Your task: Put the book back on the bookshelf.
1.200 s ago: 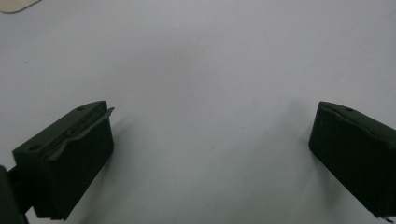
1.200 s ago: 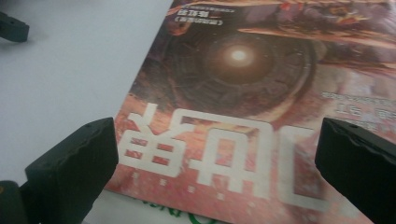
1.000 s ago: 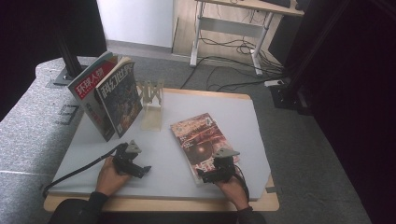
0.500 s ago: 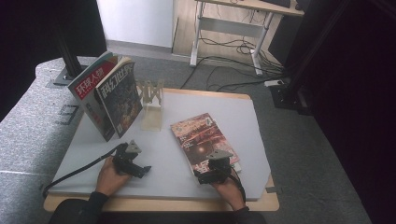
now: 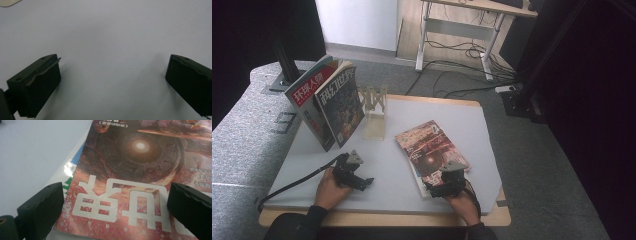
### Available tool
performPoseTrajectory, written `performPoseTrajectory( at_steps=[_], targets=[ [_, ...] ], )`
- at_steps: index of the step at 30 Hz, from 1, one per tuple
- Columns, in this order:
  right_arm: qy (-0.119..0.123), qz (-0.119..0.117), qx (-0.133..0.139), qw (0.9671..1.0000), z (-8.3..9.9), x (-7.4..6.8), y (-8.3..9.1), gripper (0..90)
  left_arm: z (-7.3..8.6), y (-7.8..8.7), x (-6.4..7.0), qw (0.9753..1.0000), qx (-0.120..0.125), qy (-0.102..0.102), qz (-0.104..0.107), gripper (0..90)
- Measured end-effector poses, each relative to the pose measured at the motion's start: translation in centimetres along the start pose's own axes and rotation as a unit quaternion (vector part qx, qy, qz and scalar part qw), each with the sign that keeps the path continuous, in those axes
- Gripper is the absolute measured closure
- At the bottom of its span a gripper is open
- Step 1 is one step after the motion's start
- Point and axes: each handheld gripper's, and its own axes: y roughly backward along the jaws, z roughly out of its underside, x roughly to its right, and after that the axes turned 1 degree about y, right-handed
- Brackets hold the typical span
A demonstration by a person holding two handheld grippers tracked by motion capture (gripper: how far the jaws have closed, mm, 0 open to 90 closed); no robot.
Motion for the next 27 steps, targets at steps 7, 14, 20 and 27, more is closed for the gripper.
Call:
performPoseTrajectory(
  at_steps=[7,14,20,27],
  targets=[
    [-0.008,0.007,-0.004,0.9999,0.6,1.0,0.7,1.3,0.0,0.0,0.0,1.0,0.0,0.0,0.0,0.0],
    [-0.015,0.014,-0.008,0.9998,1.2,2.1,1.4,1.3,0.0,0.0,0.0,1.0,0.0,0.0,0.0,0.0],
    [-0.023,0.021,-0.009,0.9995,1.9,3.1,2.0,1.3,0.0,0.0,0.0,1.0,0.0,0.0,0.0,0.0],
    [-0.031,0.027,-0.007,0.9991,2.6,4.2,2.7,1.2,0.0,0.0,0.0,1.0,0.0,0.0,0.0,0.0]
  ],
)
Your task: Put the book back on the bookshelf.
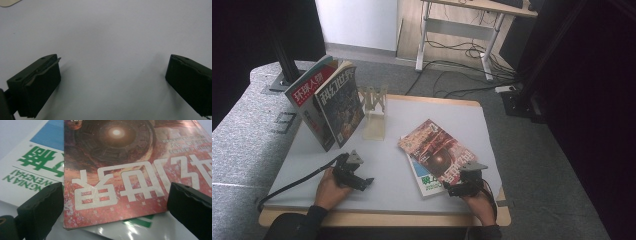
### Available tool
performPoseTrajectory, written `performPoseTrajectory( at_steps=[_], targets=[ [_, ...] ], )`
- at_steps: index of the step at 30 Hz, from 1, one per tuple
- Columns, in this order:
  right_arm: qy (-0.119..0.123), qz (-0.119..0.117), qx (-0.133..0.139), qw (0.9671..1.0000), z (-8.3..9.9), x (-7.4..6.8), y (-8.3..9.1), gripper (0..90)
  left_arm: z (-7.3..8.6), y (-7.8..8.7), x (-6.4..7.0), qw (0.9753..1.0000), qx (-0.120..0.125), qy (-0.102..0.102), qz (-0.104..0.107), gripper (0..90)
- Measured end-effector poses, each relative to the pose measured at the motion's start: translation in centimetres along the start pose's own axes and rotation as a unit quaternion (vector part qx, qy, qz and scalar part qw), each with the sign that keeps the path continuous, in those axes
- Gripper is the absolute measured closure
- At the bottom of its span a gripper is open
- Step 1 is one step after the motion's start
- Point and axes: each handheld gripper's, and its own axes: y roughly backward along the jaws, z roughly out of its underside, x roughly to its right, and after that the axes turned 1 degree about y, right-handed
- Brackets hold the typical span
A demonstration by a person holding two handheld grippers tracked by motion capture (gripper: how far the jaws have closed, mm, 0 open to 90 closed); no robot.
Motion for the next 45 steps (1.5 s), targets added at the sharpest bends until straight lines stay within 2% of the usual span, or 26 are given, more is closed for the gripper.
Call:
performPoseTrajectory(
  at_steps=[3,5,8,13,16,19,22,33,38,45],
  targets=[
    [-0.007,0.004,0.0,1.0,0.4,0.7,0.4,1.4,0.0,0.0,0.0,1.0,0.0,0.0,0.0,0.0],
    [-0.029,-0.001,-0.01,0.9995,1.0,1.5,0.4,1.1,0.0,0.0,0.0,1.0,0.0,0.0,0.0,0.0],
    [-0.052,-0.008,-0.006,0.9986,1.6,2.2,0.6,1.2,0.0,0.0,0.0,1.0,0.0,0.0,0.0,0.0],
    [-0.034,-0.001,-0.013,0.9993,1.5,2.2,1.3,3.0,0.0,0.0,0.0,1.0,0.0,0.0,0.0,0.0],
    [-0.034,-0.006,-0.005,0.9994,1.1,2.3,1.9,2.9,0.0,0.0,0.0,1.0,0.0,0.0,0.0,0.0],
    [-0.031,0.005,0.002,0.9995,0.3,2.7,2.3,2.6,0.0,0.0,0.0,1.0,0.0,0.0,0.0,0.0],
    [-0.031,0.011,0.009,0.9994,-0.8,3.2,2.0,0.9,0.0,0.0,0.0,1.0,0.0,0.0,0.0,0.0],
    [-0.019,0.006,0.001,0.9998,-5.1,4.9,-3.1,0.0,0.0,0.0,0.0,1.0,0.0,0.0,0.0,0.0],
    [-0.016,0.007,-0.004,0.9998,-6.2,6.0,-4.8,0.0,0.0,0.0,0.0,1.0,0.0,0.001,0.0,0.0],
    [-0.014,-0.009,-0.021,0.9997,-7.5,7.4,-7.3,0.0,0.0,0.0,0.0,1.0,-0.001,0.0,0.0,0.0]
  ],
)
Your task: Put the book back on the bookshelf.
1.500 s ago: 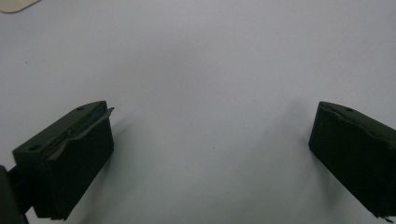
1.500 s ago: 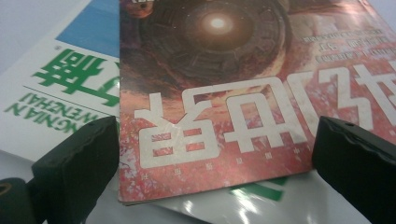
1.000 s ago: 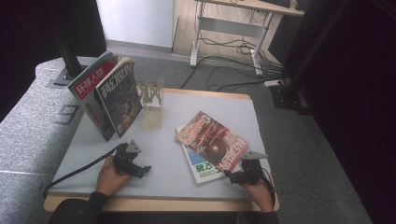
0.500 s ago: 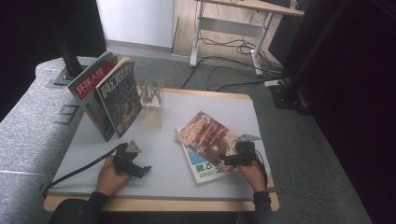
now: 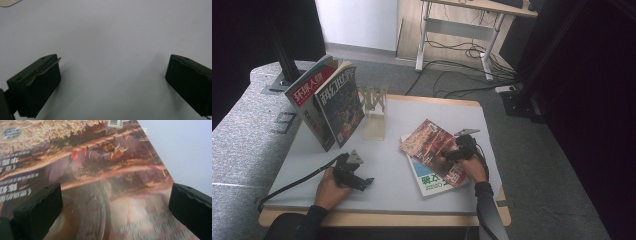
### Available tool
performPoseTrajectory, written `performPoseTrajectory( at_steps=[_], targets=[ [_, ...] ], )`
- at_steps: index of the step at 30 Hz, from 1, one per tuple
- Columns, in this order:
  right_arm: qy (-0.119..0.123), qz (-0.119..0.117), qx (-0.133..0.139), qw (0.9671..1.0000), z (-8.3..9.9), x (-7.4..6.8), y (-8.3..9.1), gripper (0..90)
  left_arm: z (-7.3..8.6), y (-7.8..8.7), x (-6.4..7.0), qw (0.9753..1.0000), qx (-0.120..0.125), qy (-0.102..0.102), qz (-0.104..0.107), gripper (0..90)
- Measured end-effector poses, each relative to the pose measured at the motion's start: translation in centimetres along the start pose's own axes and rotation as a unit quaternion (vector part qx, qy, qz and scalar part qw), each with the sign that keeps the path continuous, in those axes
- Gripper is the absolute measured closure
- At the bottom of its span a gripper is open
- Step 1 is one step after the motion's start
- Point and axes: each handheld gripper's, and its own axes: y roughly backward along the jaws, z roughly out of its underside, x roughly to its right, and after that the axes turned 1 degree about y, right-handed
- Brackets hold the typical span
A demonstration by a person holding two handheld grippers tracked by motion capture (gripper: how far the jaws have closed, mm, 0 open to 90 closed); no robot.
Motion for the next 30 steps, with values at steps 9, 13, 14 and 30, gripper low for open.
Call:
performPoseTrajectory(
  at_steps=[9,13,14,30],
  targets=[
    [-0.003,-0.006,-0.006,1.0,-1.7,1.1,-1.9,0.0,0.0,0.0,0.0,1.0,0.0,0.0,0.0,0.0],
    [-0.002,-0.009,-0.007,0.9999,-2.4,1.2,-2.5,0.0,0.0,0.0,0.0,1.0,0.0,0.0,0.0,0.0],
    [0.001,-0.012,-0.007,0.9999,-2.6,1.2,-2.7,0.0,0.0,0.0,0.0,1.0,0.0,0.0,0.0,0.0],
    [0.001,-0.036,-0.002,0.9993,-3.1,1.2,-3.7,0.0,0.0,0.0,0.0,1.0,0.0,0.0,0.0,0.0]
  ],
)
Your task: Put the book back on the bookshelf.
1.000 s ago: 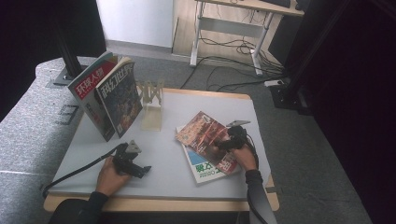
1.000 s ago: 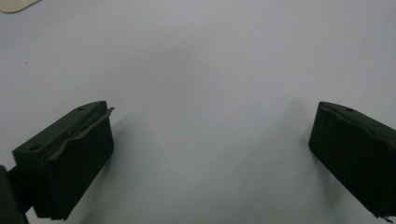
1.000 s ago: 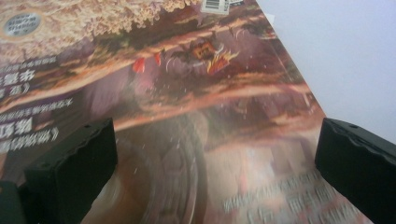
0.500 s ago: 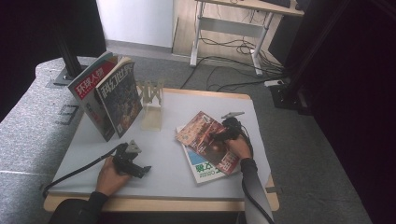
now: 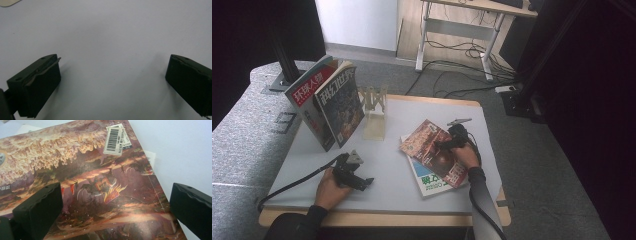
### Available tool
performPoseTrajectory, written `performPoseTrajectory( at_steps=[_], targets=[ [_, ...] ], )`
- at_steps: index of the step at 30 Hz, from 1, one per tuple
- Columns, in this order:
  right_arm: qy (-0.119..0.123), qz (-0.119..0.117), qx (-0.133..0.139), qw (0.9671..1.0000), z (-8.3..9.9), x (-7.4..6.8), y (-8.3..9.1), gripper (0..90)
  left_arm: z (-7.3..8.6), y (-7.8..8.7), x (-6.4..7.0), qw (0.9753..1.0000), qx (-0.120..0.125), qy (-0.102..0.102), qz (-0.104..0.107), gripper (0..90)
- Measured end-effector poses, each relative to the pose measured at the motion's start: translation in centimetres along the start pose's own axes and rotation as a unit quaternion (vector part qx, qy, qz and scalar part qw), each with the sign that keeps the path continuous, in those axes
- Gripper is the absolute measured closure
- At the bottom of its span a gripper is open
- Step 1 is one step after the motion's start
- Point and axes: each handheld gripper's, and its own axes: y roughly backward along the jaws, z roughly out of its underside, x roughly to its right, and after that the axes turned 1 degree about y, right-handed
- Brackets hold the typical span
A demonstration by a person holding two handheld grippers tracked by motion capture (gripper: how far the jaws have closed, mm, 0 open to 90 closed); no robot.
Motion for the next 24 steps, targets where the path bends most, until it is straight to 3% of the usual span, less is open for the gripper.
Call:
performPoseTrajectory(
  at_steps=[6,19,24],
  targets=[
    [0.021,-0.012,0.002,0.9997,0.2,-1.2,0.1,0.0,0.0,0.0,0.0,1.0,-0.001,0.0,0.0,0.0],
    [0.058,-0.043,-0.001,0.9974,1.1,-5.6,0.7,0.0,0.0,0.0,0.0,1.0,0.0,0.001,0.0,0.0],
    [0.077,-0.009,-0.004,0.997,1.4,-6.1,2.5,0.0,0.0,0.0,0.0,1.0,-0.001,0.001,0.0,0.0]
  ],
)
